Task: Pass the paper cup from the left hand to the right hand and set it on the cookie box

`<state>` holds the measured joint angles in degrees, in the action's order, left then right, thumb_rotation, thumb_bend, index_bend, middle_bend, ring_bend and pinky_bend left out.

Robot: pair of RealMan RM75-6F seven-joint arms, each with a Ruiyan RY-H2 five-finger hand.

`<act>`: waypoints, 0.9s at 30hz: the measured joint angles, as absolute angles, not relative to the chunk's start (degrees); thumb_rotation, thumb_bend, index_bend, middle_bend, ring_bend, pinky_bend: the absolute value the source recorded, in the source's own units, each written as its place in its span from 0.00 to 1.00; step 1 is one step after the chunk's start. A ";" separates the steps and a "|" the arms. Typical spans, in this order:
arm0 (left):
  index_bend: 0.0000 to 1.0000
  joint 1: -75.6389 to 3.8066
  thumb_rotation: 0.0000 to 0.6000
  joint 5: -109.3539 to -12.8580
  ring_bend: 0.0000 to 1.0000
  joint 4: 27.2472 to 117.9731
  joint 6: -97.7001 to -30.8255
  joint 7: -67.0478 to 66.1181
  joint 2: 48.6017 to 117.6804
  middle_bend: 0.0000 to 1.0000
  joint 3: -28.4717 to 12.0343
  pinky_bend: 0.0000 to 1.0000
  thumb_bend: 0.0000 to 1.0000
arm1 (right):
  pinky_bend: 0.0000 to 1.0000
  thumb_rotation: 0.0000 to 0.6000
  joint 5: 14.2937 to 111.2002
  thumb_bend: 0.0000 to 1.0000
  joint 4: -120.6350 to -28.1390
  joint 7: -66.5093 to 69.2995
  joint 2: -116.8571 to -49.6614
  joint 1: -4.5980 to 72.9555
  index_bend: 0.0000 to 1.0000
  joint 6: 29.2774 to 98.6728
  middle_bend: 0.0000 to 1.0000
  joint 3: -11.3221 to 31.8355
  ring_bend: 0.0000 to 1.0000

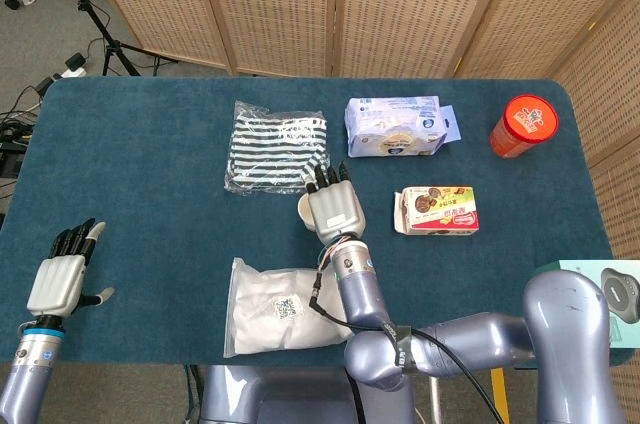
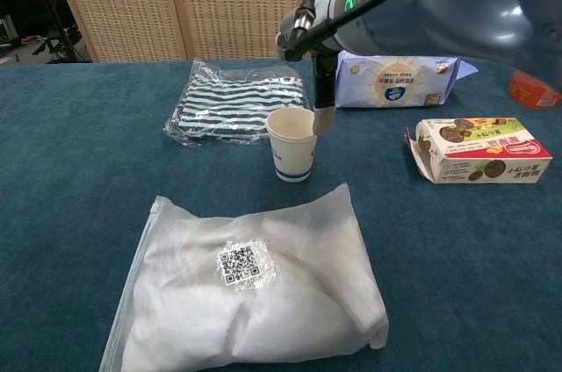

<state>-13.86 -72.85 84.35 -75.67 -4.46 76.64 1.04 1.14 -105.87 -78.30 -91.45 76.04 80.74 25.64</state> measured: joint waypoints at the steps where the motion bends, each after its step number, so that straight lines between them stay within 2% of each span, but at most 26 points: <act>1: 0.00 -13.81 1.00 -72.95 0.00 84.34 -75.55 -4.31 76.56 0.00 0.94 0.00 0.15 | 0.00 1.00 1.22 0.10 -105.47 -78.17 -91.64 76.17 0.10 80.52 0.00 25.53 0.00; 7: 0.00 -13.61 1.00 -73.31 0.00 84.11 -74.52 -3.72 76.42 0.00 0.38 0.00 0.15 | 0.00 1.00 1.38 0.10 -101.15 -77.26 -92.83 76.79 0.13 77.53 0.00 24.61 0.00; 17: 0.00 -13.80 1.00 -72.95 0.00 83.14 -71.94 -4.30 77.20 0.00 -0.29 0.00 0.15 | 0.00 1.00 1.56 0.10 -93.30 -74.69 -94.06 76.78 0.14 70.84 0.00 22.54 0.00; 27: 0.00 -14.02 1.00 -71.73 0.00 81.90 -69.77 -4.44 77.86 0.00 -1.30 0.00 0.16 | 0.00 1.00 -0.27 0.10 -91.00 -74.08 -94.58 76.67 0.14 69.30 0.00 20.83 0.00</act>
<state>-14.02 -71.73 81.90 -69.77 -4.44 77.86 -1.30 -0.27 -91.00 -74.08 -94.58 76.67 69.30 20.83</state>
